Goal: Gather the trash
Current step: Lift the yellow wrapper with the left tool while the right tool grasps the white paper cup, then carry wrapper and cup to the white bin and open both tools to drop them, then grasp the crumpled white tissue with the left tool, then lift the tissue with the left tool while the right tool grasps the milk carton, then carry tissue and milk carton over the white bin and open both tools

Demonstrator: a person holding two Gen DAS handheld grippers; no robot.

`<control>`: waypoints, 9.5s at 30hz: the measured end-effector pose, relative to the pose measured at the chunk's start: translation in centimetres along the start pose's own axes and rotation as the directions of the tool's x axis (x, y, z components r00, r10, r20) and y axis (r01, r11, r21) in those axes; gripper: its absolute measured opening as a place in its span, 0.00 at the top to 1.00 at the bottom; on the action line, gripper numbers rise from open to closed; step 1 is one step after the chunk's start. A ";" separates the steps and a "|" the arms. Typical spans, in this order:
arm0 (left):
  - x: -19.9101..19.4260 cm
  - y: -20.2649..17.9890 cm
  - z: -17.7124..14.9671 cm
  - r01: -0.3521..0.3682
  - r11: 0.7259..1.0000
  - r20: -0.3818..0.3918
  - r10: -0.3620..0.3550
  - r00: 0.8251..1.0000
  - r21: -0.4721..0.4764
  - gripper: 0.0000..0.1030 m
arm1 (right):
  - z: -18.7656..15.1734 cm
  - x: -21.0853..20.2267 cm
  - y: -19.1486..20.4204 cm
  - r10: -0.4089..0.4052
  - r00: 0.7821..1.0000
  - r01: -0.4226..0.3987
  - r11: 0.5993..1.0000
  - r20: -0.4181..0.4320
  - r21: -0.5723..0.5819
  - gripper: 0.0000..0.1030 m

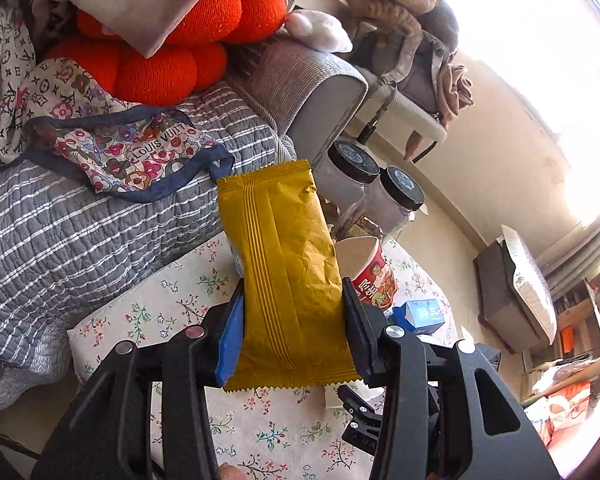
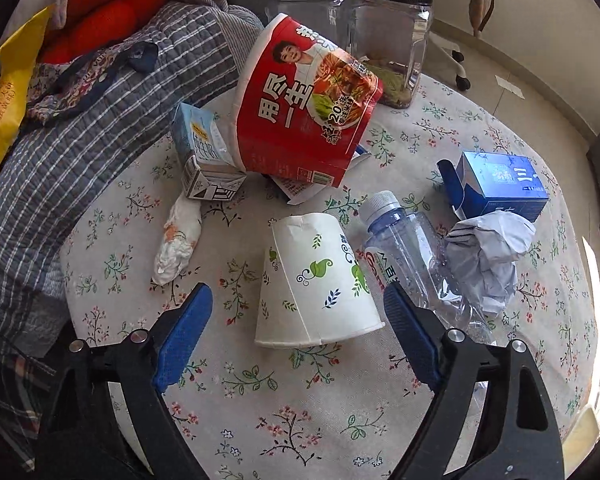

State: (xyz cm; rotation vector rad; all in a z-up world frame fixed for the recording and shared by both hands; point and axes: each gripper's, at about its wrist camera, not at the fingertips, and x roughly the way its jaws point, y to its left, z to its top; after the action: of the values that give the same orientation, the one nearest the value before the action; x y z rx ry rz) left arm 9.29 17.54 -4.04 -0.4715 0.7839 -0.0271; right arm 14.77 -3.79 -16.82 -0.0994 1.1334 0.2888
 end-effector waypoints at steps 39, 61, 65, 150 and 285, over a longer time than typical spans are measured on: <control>2.1 -6.5 -2.2 -0.040 0.991 0.123 0.024 0.992 0.127 0.57 | 1.0 -11.8 -4.4 -0.252 0.881 0.142 0.948 0.401 0.284 0.43; 1.3 -18.9 -8.9 -0.061 0.926 0.265 -0.043 0.963 0.373 0.56 | -8.1 -20.6 -11.9 -0.545 0.699 0.272 0.801 0.462 0.533 0.41; 1.3 -21.0 -10.3 -0.046 0.912 0.260 -0.067 0.963 0.407 0.56 | -10.3 -21.9 -14.0 -0.591 0.677 0.288 0.762 0.439 0.580 0.41; 3.7 -33.7 -19.0 0.088 0.767 -0.024 -0.094 0.995 0.636 0.12 | -19.7 -24.5 -23.7 -0.812 0.569 0.441 0.434 0.129 0.785 0.07; 0.4 -17.7 -5.6 -0.097 0.922 0.294 -0.019 0.956 0.375 0.64 | -3.4 -20.2 -9.2 -0.562 0.704 0.363 0.810 0.434 0.460 0.50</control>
State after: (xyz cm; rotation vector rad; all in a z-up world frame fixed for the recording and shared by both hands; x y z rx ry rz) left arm 8.43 -0.64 -0.33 -0.0778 0.4771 -0.0718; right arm 6.44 -16.95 -0.67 0.0079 0.5212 -0.3410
